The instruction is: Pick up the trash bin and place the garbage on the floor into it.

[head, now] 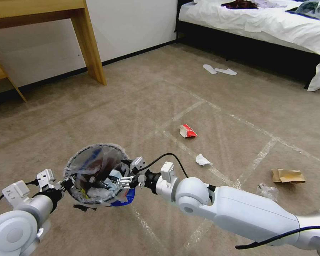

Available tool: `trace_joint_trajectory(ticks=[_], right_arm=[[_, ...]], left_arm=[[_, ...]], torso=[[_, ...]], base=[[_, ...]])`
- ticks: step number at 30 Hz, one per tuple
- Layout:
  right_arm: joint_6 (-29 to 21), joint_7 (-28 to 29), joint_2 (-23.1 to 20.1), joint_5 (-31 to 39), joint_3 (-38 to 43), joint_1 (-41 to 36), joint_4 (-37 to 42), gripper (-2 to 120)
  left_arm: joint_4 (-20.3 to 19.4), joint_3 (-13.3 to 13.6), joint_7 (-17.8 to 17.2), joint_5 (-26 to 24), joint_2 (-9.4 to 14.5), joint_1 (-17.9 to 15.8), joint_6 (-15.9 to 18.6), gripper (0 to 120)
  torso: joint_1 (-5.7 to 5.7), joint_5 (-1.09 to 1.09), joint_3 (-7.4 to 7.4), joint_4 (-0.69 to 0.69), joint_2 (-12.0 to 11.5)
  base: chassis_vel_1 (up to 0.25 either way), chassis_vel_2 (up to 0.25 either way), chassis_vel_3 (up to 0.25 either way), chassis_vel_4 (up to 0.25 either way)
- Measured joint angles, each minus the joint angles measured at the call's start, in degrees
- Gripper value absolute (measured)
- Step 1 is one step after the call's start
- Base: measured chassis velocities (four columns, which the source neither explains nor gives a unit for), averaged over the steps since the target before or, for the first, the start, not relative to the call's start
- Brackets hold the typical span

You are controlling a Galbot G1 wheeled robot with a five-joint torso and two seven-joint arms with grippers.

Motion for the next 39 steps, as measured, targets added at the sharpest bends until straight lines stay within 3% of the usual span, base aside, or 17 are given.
trace_joint_trajectory(ticks=[11, 19, 24, 31, 33, 34, 37, 39], right_arm=[[0.0, 0.6, 0.9, 0.6, 0.0, 0.7, 0.3, 100], [6.2, -1.4, 5.0, 3.7, 7.4, -0.7, 1.7, 100], [11.6, -5.4, 7.8, 5.2, 15.9, -2.9, 1.2, 100], [16.2, -10.7, 6.7, 3.5, 26.3, -8.8, 1.2, 100], [17.4, -11.8, 5.2, 1.1, 34.2, -13.4, 2.5, 100], [17.4, -11.8, 5.2, 1.1, 34.2, -13.4, 2.5, 100], [18.5, -12.3, 2.8, -7.5, 49.3, -23.7, 5.3, 100], [19.0, -12.1, 2.5, -10.1, 53.1, -26.5, 6.2, 100]], left_arm=[[-0.3, -0.3, 0.1, 0.1, -0.1, 0.3, 0.0, 1], [-0.3, -0.3, 0.1, 0.1, -0.1, -0.1, 0.0, 1], [-0.3, -0.7, 0.1, 0.5, -0.2, 0.1, 0.0, 1], [-0.6, -1.2, 0.3, 1.2, -0.3, 0.3, 0.0, 1], [-0.8, -1.5, 0.5, 1.8, -0.4, 0.4, -0.1, 1], [-0.8, -1.5, 0.5, 1.8, -0.4, 0.4, -0.1, 1], [-1.0, -1.9, 0.9, 3.1, -0.6, 0.7, -0.5, 1], [-1.1, -2.0, 1.1, 3.6, -0.8, 1.0, -0.6, 1]], torso=[[0.00, 0.00, 0.00, 0.00, 0.0], [0.00, 0.00, 0.00, 0.00, 0.0], [0.00, 0.00, 0.00, 0.01, 0.0], [0.00, 0.01, 0.00, 0.01, 0.0], [0.00, 0.01, 0.00, 0.00, 0.0], [0.00, 0.01, 0.00, 0.00, 0.0], [0.00, 0.02, 0.00, -0.01, 0.0], [0.00, 0.03, 0.00, -0.02, 0.0]], base=[[0.000, 0.000, 0.000, 0.000], [0.000, 0.000, 0.000, 0.000], [0.000, 0.000, 0.000, 0.000], [0.000, 0.000, 0.000, 0.000], [0.000, 0.000, 0.000, 0.000], [0.000, 0.000, 0.000, 0.000], [0.000, 0.000, 0.000, 0.000], [0.000, 0.000, 0.000, 0.000]])
